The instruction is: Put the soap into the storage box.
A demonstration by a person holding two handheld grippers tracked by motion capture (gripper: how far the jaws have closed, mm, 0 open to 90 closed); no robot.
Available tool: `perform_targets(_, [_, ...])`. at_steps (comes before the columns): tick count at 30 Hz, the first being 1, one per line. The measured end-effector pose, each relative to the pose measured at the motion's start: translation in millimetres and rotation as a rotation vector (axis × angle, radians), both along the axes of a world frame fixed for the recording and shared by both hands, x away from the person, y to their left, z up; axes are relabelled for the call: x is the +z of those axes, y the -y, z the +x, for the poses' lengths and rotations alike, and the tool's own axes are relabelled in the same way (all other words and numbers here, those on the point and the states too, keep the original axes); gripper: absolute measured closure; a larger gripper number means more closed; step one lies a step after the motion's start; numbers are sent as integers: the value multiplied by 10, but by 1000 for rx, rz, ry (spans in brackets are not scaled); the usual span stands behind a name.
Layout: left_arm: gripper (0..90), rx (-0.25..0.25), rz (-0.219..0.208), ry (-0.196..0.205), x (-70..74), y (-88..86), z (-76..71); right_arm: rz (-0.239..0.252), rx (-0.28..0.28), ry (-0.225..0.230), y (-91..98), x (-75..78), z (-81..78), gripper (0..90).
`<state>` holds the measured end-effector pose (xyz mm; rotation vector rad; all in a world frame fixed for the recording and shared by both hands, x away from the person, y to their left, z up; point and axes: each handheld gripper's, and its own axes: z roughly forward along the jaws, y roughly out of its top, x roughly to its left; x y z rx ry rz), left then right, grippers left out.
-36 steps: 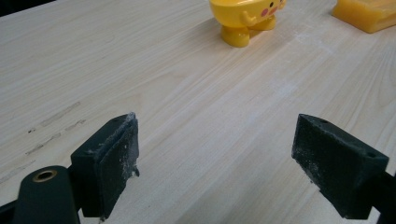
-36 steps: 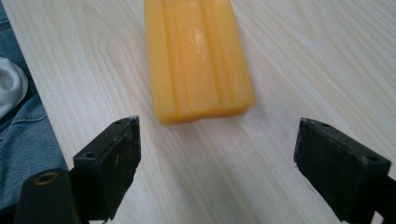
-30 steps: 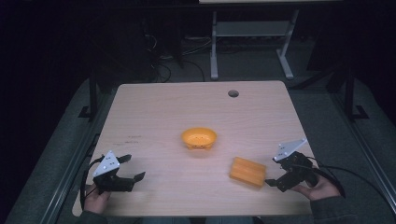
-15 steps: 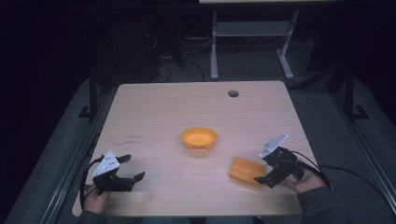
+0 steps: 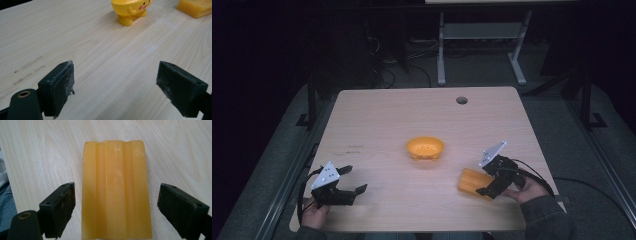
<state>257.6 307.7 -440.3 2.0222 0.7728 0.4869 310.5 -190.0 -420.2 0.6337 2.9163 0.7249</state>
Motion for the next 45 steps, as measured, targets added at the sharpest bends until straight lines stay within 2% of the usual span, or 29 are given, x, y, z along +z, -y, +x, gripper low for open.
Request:
perform_targets(9, [143, -1, 0, 0, 1, 2, 0, -32, 17, -24, -107, -71, 31, 140])
perform_targets(23, [143, -2, -4, 1, 5, 2, -2, -99, 8, -56, -201, -196, 78, 149])
perform_targets(25, [143, -3, -3, 1, 5, 1, 0, -78, 3, -54, -194, -214, 74, 155])
perform_targets(31, [143, -3, -4, 1, 5, 3, -1, -73, -3, -36, -185, -257, 60, 166])
perform_targets(45, [143, 0, -8, 1, 8, 0, -4, -103, 4, -37, -224, -300, 74, 191])
